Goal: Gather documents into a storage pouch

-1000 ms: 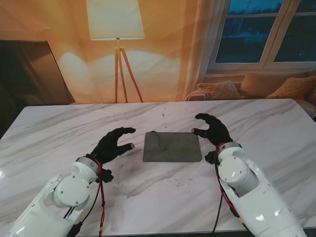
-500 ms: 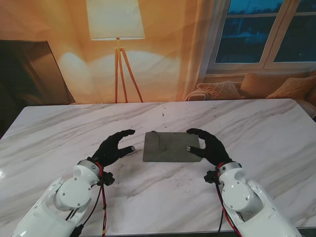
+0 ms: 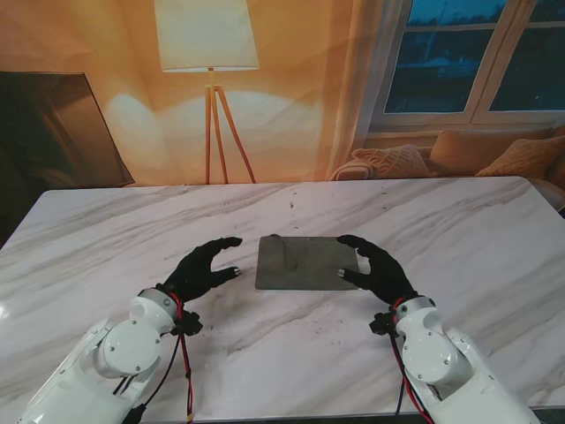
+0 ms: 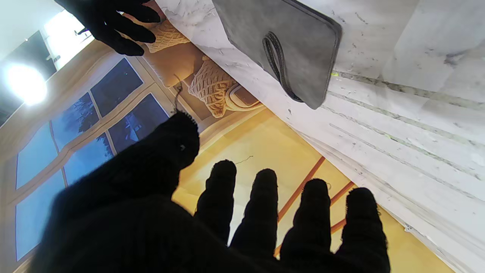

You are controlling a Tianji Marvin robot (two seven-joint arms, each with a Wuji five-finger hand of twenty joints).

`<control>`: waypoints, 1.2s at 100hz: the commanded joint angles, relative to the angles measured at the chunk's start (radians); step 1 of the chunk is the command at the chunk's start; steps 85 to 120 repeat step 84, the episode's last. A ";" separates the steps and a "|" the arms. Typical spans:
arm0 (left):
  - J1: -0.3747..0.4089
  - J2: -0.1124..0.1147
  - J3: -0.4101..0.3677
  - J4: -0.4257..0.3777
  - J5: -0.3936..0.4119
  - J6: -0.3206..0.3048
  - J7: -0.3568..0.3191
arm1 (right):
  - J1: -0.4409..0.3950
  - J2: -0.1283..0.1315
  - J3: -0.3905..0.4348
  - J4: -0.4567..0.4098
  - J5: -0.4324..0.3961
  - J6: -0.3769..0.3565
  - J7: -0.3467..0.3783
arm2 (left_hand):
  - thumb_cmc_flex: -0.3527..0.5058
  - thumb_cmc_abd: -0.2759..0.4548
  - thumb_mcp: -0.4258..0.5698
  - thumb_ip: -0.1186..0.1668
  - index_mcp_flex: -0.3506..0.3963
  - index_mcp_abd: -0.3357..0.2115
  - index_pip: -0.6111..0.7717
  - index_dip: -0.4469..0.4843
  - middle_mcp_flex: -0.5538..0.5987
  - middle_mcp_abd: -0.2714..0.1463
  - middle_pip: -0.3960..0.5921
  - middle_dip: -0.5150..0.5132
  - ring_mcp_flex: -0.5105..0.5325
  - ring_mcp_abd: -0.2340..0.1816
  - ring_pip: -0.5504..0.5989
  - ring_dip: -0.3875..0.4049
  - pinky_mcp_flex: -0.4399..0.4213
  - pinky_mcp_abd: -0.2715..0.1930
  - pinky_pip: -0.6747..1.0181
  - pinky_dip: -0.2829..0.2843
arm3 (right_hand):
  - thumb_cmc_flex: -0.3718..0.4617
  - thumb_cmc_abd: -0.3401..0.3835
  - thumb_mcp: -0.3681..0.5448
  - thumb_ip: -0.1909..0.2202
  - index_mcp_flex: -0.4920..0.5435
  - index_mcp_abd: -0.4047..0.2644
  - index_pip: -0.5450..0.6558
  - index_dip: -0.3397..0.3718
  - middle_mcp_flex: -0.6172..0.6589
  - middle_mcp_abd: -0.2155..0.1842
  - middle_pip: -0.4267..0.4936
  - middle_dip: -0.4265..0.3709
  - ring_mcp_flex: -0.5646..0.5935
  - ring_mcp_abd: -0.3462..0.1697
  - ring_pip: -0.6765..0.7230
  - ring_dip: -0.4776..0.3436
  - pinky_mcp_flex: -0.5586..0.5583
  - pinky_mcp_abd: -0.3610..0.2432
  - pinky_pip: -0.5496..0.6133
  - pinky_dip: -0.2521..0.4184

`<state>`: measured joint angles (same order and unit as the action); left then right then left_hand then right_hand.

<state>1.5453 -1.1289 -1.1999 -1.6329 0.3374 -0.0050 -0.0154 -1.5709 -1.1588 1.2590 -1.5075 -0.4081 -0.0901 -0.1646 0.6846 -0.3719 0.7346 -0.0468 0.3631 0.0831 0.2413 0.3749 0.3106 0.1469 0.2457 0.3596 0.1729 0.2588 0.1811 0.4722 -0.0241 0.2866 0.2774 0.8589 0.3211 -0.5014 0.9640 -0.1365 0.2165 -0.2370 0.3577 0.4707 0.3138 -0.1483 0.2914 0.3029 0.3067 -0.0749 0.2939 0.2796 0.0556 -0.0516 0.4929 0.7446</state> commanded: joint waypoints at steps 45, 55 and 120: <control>0.008 -0.006 -0.007 0.017 -0.001 -0.027 0.014 | 0.003 -0.002 -0.012 0.011 0.011 -0.006 0.005 | -0.023 0.018 0.005 0.014 -0.037 -0.002 -0.024 -0.006 -0.038 -0.013 -0.015 -0.021 0.005 -0.034 -0.007 -0.013 0.003 -0.007 -0.024 0.031 | -0.037 0.015 -0.025 0.043 -0.046 0.027 -0.007 0.010 -0.035 -0.027 0.013 -0.014 -0.007 -0.032 -0.014 -0.004 -0.009 -0.048 -0.009 -0.009; 0.009 -0.007 -0.008 0.018 0.005 -0.029 0.019 | 0.003 -0.002 -0.014 0.011 0.013 -0.006 0.006 | -0.023 0.017 0.008 0.014 -0.037 -0.001 -0.023 -0.005 -0.037 -0.013 -0.014 -0.021 0.006 -0.033 -0.006 -0.014 0.005 -0.006 -0.024 0.032 | -0.038 0.016 -0.025 0.043 -0.046 0.032 -0.005 0.011 -0.038 -0.026 0.013 -0.016 -0.007 -0.033 -0.014 -0.004 -0.009 -0.049 -0.008 -0.009; 0.010 -0.008 -0.005 0.018 0.000 -0.023 0.023 | 0.002 -0.004 -0.021 0.009 0.033 -0.009 0.009 | -0.023 0.014 0.012 0.013 -0.023 0.016 0.007 0.013 -0.027 -0.012 -0.004 -0.014 0.009 -0.027 0.000 -0.011 0.009 -0.005 -0.020 0.041 | -0.047 0.029 -0.038 0.043 -0.050 0.039 -0.003 0.013 -0.041 -0.028 0.015 -0.017 -0.009 -0.035 -0.013 -0.003 -0.011 -0.050 -0.007 -0.009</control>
